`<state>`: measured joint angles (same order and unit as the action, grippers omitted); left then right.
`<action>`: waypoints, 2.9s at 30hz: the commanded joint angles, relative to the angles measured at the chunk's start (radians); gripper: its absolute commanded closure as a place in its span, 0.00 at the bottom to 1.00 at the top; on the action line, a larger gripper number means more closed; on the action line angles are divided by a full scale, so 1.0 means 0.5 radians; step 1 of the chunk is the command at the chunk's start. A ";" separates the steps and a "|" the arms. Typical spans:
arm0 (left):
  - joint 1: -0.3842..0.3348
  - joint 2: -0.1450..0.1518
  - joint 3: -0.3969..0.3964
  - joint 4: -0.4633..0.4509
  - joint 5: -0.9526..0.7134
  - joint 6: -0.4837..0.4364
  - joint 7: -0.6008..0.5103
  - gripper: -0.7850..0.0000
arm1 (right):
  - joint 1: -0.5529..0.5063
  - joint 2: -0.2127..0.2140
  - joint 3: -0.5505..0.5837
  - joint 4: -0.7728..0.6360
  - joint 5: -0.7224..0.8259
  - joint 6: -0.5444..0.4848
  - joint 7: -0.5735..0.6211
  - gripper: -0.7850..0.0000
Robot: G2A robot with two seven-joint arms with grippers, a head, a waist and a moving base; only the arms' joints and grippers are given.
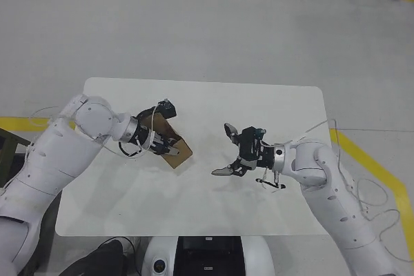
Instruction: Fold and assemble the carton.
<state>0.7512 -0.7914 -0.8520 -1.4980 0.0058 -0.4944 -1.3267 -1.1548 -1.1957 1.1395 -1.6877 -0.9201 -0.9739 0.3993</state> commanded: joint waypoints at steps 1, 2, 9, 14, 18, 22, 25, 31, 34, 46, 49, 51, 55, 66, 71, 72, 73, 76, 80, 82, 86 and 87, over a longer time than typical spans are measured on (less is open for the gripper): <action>0.034 0.003 0.020 -0.053 0.156 -0.055 0.060 1.00 | -0.039 0.011 0.033 -0.025 -0.018 -0.007 -0.011 0.00; 0.048 0.002 0.033 -0.091 0.238 -0.068 0.085 1.00 | -0.059 0.017 0.049 -0.039 -0.026 -0.009 -0.021 0.00; 0.147 -0.017 0.125 -0.303 0.760 -0.050 0.382 1.00 | -0.168 0.045 0.137 -0.123 -0.085 0.000 -0.135 0.00; 0.207 -0.039 0.209 -0.410 1.129 -0.043 0.570 1.00 | -0.239 0.058 0.167 -0.138 -0.131 -0.009 -0.234 0.00; 0.240 -0.052 0.249 -0.443 1.302 -0.047 0.665 0.90 | -0.284 0.067 0.175 -0.141 -0.160 -0.023 -0.297 0.00; 0.252 -0.061 0.261 -0.473 1.341 -0.036 0.684 0.00 | -0.322 0.076 0.182 -0.142 -0.180 -0.035 -0.354 0.00; 0.251 -0.068 0.256 -0.496 1.315 -0.020 0.677 0.00 | -0.343 0.081 0.183 -0.144 -0.192 -0.038 -0.389 0.00; 0.266 -0.065 0.190 -0.525 1.133 -0.038 0.698 0.00 | -0.358 0.093 0.205 -0.125 -0.199 -0.050 -0.452 0.00; 0.286 -0.051 0.119 -0.539 1.020 -0.047 0.726 0.00 | -0.371 0.099 0.225 -0.133 -0.196 -0.040 -0.481 0.00; 0.457 0.029 -0.261 -0.521 0.451 -0.329 0.942 0.00 | -0.407 0.121 0.269 -0.170 -0.182 -0.018 -0.551 0.00; 0.474 0.045 -0.357 -0.483 0.262 -0.478 0.992 0.00 | -0.412 0.124 0.266 -0.173 -0.168 -0.010 -0.566 0.00; 0.496 0.054 -0.421 -0.458 0.162 -0.576 1.059 0.00 | -0.412 0.126 0.263 -0.173 -0.159 -0.005 -0.571 0.00; 0.554 0.071 -0.572 -0.381 0.080 -0.815 1.238 0.00 | -0.392 0.127 0.239 -0.171 -0.139 0.006 -0.569 0.00; 0.773 0.069 -0.913 -0.246 0.795 -1.036 2.026 0.00 | -0.104 0.101 0.019 0.121 0.028 -0.074 -0.486 0.00; 0.872 0.090 -0.927 -0.234 1.314 -1.036 2.493 0.00 | 0.139 0.056 -0.228 0.397 0.127 -0.077 -0.464 0.00; 0.885 0.097 -0.921 -0.219 1.405 -1.036 2.592 0.00 | 0.190 0.045 -0.277 0.454 0.138 -0.077 -0.466 0.00; 0.895 0.107 -0.913 -0.197 1.485 -1.036 2.689 0.00 | 0.241 0.035 -0.327 0.512 0.144 -0.077 -0.471 0.00; 0.901 0.139 -0.875 -0.135 1.703 -1.036 2.957 0.00 | 0.385 0.001 -0.465 0.684 0.148 -0.077 -0.500 0.00; 0.875 0.194 -0.800 -0.033 1.959 -1.036 3.302 0.00 | 0.564 -0.049 -0.615 0.901 0.103 -0.077 -0.564 0.00; 0.857 0.216 -0.767 0.017 2.043 -1.036 3.445 0.00 | 0.643 -0.074 -0.673 0.997 0.068 -0.077 -0.608 0.00; 0.857 0.216 -0.767 0.017 2.043 -1.036 3.445 0.00 | 0.772 -0.122 -0.775 1.157 0.014 -0.077 -0.710 0.00; 0.857 0.216 -0.767 0.017 2.043 -1.036 3.445 0.00 | 0.801 -0.134 -0.804 1.193 0.006 -0.077 -0.734 0.00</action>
<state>1.1796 -0.6835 -1.2354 -1.4895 1.0277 -1.0123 0.3969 -0.7659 -1.2588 0.7484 -1.1059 -0.9145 -1.0123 0.0415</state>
